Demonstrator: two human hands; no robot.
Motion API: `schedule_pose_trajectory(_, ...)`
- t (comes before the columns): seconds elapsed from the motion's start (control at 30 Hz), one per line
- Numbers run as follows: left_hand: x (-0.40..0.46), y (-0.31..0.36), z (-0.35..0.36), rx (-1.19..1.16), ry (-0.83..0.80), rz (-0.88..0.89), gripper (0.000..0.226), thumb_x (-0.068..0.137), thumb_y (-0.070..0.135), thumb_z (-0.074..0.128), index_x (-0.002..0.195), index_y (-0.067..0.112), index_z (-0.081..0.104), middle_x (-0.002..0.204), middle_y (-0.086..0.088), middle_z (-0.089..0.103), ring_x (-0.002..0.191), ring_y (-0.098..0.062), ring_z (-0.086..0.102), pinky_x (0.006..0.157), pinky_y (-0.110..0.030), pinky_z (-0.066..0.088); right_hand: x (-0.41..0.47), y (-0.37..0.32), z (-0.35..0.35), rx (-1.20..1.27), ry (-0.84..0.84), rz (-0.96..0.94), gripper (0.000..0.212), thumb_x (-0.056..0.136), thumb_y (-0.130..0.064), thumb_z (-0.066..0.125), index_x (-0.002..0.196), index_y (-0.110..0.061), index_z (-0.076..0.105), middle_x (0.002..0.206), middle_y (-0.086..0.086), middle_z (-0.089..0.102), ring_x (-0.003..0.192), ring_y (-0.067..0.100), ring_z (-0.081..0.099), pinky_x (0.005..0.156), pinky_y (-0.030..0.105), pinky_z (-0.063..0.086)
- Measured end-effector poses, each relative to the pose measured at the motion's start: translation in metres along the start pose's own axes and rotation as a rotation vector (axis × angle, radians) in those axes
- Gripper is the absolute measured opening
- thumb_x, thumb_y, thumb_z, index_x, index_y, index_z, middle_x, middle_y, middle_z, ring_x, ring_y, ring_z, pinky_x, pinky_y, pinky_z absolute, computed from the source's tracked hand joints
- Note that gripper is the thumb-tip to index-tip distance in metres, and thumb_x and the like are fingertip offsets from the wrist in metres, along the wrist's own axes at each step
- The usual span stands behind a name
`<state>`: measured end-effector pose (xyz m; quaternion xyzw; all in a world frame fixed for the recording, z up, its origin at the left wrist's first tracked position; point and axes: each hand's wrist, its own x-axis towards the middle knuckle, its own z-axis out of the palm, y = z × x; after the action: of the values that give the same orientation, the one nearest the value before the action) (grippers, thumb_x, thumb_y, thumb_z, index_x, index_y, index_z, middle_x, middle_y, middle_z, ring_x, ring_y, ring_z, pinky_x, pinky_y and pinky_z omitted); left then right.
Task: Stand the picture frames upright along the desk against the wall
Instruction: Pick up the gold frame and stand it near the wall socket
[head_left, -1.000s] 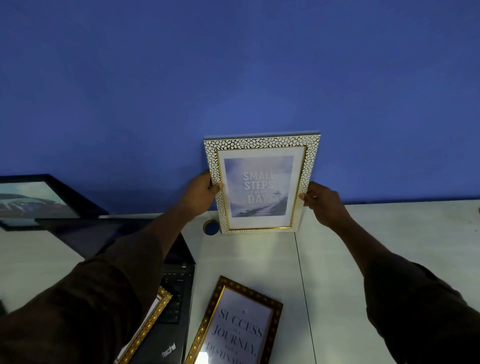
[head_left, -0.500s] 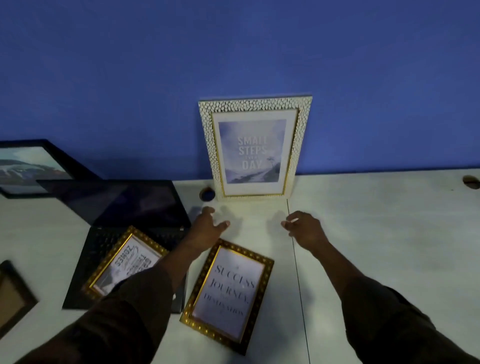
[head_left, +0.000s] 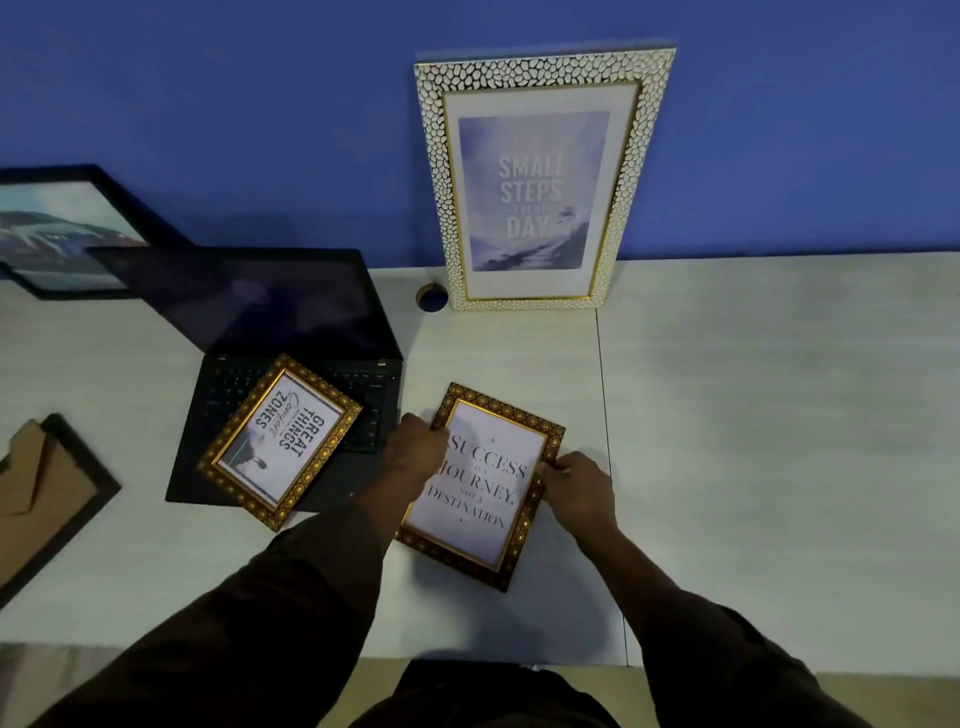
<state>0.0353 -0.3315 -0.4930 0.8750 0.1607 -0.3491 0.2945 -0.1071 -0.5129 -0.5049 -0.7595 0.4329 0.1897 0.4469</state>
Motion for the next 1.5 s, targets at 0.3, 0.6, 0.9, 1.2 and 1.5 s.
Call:
schedule_pose_trajectory(0.3, -0.016, 0.013, -0.003, -0.086, -0.011, 0.187, 0.026, 0.097, 0.016, 0.057, 0.095, -0.002, 0.075, 0.097, -0.021, 0.074, 0.087, -0.031, 0.069, 0.075, -0.041, 0.055, 0.007, 0.004, -0.023, 0.199, 0.060, -0.019, 0.047, 0.101, -0.046, 0.049, 0.070, -0.012, 0.059, 0.073, 0.011, 0.067, 0.072, 0.027, 0.063, 0.069, 0.035, 0.047)
schedule_pose_trajectory(0.6, -0.085, -0.021, -0.024, -0.427, 0.029, 0.255, 0.020, 0.100, 0.017, 0.056, 0.090, 0.012, 0.072, 0.099, -0.011, 0.073, 0.095, -0.025, 0.066, 0.088, -0.043, 0.053, -0.029, -0.036, -0.060, 0.081, 0.075, -0.388, 0.040, 0.105, -0.045, 0.043, 0.089, -0.015, 0.063, 0.078, -0.002, 0.064, 0.072, 0.015, 0.057, 0.061, 0.028, 0.039)
schedule_pose_trajectory(0.9, -0.171, -0.094, -0.081, -0.754, 0.183, 0.391, 0.019, 0.099, 0.009, 0.058, 0.084, 0.010, 0.070, 0.080, -0.001, 0.075, 0.072, -0.016, 0.070, 0.065, -0.032, 0.058, -0.097, -0.097, -0.036, 0.010, 0.000, -0.659, 0.043, 0.103, -0.050, 0.042, 0.095, -0.015, 0.065, 0.093, 0.002, 0.073, 0.087, 0.021, 0.067, 0.077, 0.038, 0.052)
schedule_pose_trajectory(1.2, -0.216, -0.170, -0.188, -0.857, 0.385, 0.457, 0.014, 0.099, 0.008, 0.059, 0.093, 0.002, 0.070, 0.073, 0.000, 0.072, 0.060, -0.006, 0.065, 0.057, -0.018, 0.053, -0.171, -0.199, 0.049, 0.034, -0.096, -0.846, 0.040, 0.102, -0.051, 0.046, 0.095, -0.017, 0.065, 0.090, -0.001, 0.073, 0.085, 0.017, 0.071, 0.075, 0.033, 0.059)
schedule_pose_trajectory(1.5, -0.207, -0.300, -0.324, -0.917, 0.514, 0.409, 0.012, 0.095, 0.011, 0.066, 0.095, 0.002, 0.073, 0.091, -0.008, 0.075, 0.085, -0.022, 0.071, 0.080, -0.034, 0.056, -0.253, -0.308, 0.202, 0.016, -0.203, -1.040, 0.038, 0.098, -0.046, 0.054, 0.084, -0.014, 0.066, 0.078, 0.001, 0.072, 0.071, 0.018, 0.066, 0.066, 0.036, 0.051)
